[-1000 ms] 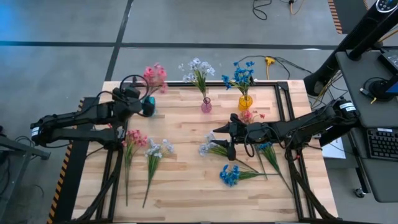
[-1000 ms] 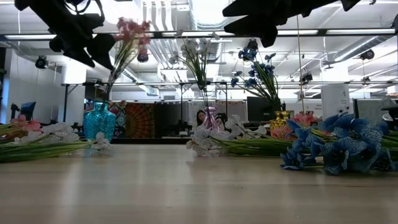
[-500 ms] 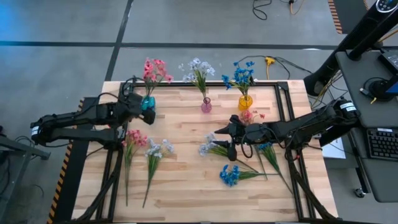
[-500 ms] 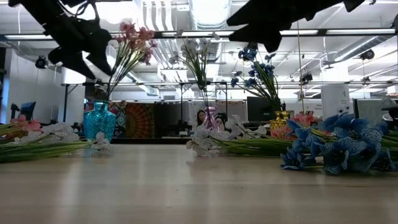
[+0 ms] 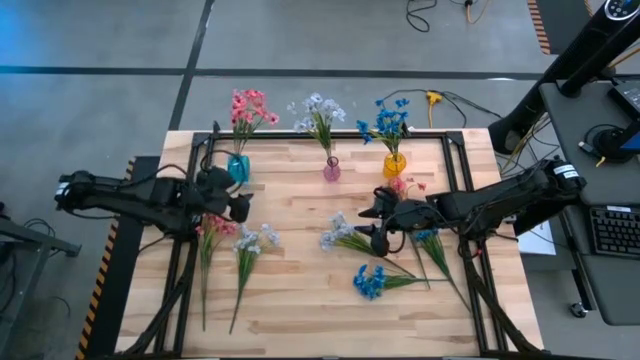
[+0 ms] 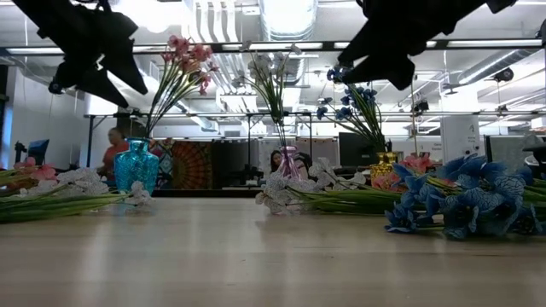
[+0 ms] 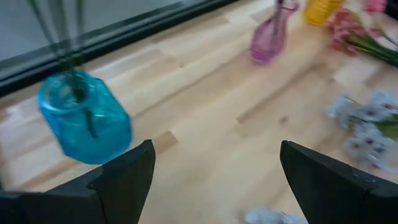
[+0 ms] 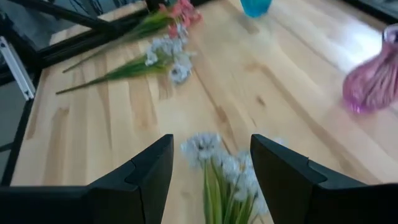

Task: Sort flowers into vase by color
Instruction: Put the bottom blue flowers into the yellow vase

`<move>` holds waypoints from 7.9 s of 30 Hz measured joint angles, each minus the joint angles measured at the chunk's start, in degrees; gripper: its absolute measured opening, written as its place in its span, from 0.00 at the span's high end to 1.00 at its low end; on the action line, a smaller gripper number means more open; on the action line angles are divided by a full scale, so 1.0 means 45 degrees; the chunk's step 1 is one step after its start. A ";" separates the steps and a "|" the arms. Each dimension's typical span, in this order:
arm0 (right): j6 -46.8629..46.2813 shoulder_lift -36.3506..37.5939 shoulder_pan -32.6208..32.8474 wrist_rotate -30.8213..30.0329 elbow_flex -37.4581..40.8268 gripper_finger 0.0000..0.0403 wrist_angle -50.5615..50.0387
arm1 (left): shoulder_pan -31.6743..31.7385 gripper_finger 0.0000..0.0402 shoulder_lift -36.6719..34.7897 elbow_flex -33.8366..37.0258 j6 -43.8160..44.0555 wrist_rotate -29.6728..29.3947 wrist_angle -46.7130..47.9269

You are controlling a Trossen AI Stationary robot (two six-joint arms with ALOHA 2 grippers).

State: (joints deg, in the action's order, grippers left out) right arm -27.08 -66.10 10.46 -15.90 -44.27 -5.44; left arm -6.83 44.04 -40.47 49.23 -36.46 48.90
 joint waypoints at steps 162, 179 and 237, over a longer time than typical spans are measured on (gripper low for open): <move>0.9572 0.1568 -0.2227 0.2704 0.1687 0.94 0.7487 | -0.4565 0.19 0.4432 0.0024 -0.1165 -0.0799 -0.4122; 0.9398 0.3416 -0.4807 -0.6791 0.4396 0.94 1.1296 | -0.4550 0.19 0.4432 0.0024 -0.1165 -0.1168 -0.4308; 0.6660 0.3331 -0.6946 -0.6145 0.5596 0.76 1.1255 | -0.4541 0.19 0.4432 0.0024 -0.1267 -0.1154 -0.4294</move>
State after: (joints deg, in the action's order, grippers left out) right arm 2.89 -51.11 -20.80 -43.55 -19.09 45.21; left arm -27.27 63.99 -40.36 43.53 -41.65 29.58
